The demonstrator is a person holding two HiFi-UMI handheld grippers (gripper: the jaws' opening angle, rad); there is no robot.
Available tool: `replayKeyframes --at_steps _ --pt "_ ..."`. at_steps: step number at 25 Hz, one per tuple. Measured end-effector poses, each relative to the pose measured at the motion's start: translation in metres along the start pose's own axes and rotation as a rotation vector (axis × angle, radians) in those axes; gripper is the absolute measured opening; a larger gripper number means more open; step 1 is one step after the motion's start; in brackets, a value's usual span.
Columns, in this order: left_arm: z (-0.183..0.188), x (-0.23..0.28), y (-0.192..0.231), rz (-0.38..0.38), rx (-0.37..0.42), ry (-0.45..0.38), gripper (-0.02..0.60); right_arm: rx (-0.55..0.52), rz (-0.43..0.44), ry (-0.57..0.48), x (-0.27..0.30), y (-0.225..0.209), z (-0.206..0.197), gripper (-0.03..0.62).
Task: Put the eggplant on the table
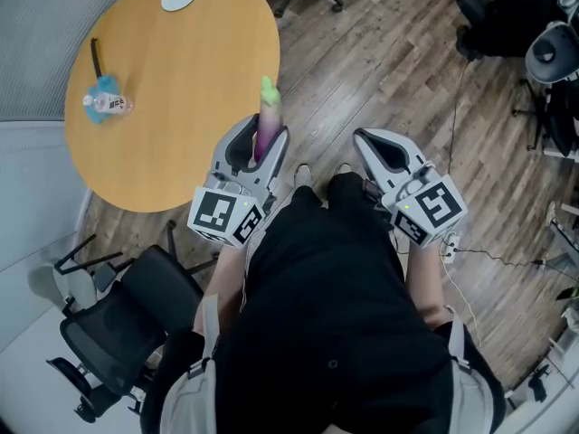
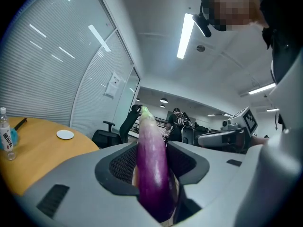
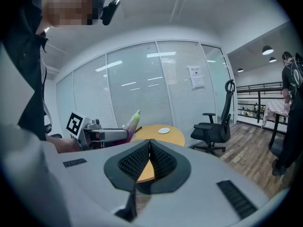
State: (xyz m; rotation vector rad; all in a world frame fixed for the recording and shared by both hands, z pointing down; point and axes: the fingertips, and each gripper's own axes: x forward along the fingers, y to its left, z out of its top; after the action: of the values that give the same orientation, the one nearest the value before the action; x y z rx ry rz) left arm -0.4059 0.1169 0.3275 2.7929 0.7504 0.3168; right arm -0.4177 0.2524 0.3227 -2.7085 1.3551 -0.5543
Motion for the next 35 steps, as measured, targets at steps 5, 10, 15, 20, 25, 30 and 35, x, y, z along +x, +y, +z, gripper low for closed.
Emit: replayKeyframes --at_steps 5,10,15,20,25,30,35 --pt "-0.003 0.029 0.007 0.007 -0.013 0.030 0.207 0.016 0.010 -0.005 0.012 -0.031 0.007 0.017" --pt "0.005 0.071 0.016 0.049 -0.021 0.030 0.207 0.014 0.047 -0.001 0.029 -0.075 0.017 0.017" --pt "0.023 0.121 0.019 0.078 -0.023 0.020 0.207 0.011 0.089 -0.007 0.047 -0.126 0.038 0.017" --pt "0.041 0.182 0.013 0.106 -0.045 -0.005 0.207 -0.023 0.158 -0.011 0.062 -0.177 0.062 0.017" --pt "0.046 0.236 0.008 0.117 -0.064 -0.015 0.207 -0.024 0.204 -0.011 0.068 -0.222 0.076 0.017" --pt "0.055 0.292 0.001 0.129 -0.057 -0.029 0.207 -0.041 0.261 -0.007 0.076 -0.266 0.089 0.017" --pt "0.061 0.322 0.014 0.182 -0.050 -0.026 0.207 -0.046 0.302 0.001 0.086 -0.295 0.096 0.017"
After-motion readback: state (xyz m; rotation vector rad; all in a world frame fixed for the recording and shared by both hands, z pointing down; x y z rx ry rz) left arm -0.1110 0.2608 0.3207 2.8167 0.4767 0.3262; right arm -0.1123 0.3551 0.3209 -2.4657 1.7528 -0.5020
